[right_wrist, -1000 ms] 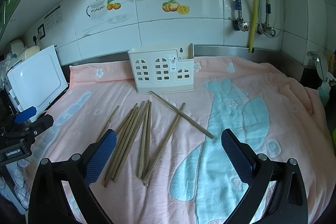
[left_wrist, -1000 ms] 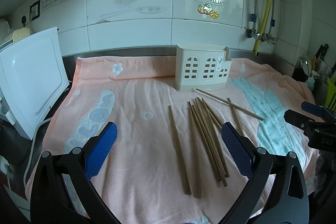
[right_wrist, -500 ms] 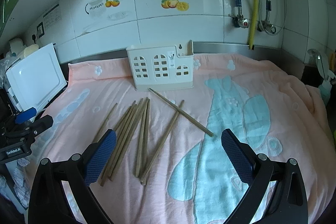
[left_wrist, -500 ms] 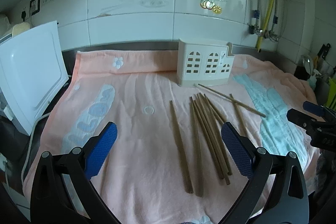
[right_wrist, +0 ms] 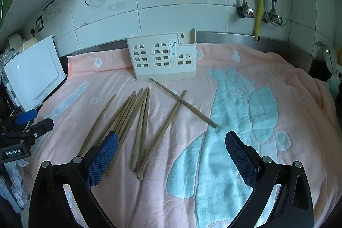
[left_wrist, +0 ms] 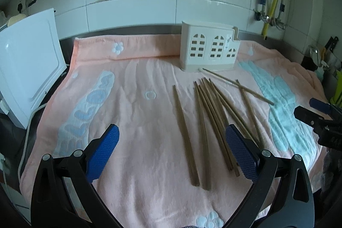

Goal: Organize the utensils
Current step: 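Lower the left tool onto one chopstick while the right tool lowers onto another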

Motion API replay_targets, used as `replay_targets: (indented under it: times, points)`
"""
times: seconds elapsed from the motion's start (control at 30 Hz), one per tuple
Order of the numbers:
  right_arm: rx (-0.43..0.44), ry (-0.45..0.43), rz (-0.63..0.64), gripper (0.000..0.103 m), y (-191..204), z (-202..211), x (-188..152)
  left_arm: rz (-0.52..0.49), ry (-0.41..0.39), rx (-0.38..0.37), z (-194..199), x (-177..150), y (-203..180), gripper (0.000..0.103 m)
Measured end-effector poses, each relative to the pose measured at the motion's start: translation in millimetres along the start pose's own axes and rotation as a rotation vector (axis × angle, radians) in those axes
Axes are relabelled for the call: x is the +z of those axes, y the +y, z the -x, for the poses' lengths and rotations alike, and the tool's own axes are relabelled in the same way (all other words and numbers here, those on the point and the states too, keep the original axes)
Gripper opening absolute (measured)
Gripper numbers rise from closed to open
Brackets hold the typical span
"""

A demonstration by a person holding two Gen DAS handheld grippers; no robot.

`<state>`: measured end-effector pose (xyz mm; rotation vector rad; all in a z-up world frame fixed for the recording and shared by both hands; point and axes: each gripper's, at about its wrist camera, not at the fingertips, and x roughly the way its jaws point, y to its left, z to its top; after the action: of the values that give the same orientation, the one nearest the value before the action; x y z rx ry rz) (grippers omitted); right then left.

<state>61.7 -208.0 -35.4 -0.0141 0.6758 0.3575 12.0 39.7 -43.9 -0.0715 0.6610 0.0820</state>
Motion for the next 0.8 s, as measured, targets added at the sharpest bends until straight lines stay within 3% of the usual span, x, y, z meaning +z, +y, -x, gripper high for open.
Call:
replay_targets:
  times: [0.8]
  points:
    - [0.002,0.014,0.008,0.097,-0.1,11.6,-21.7,0.026,0.041,-0.006,9.6,-24.5,-0.3,0.097]
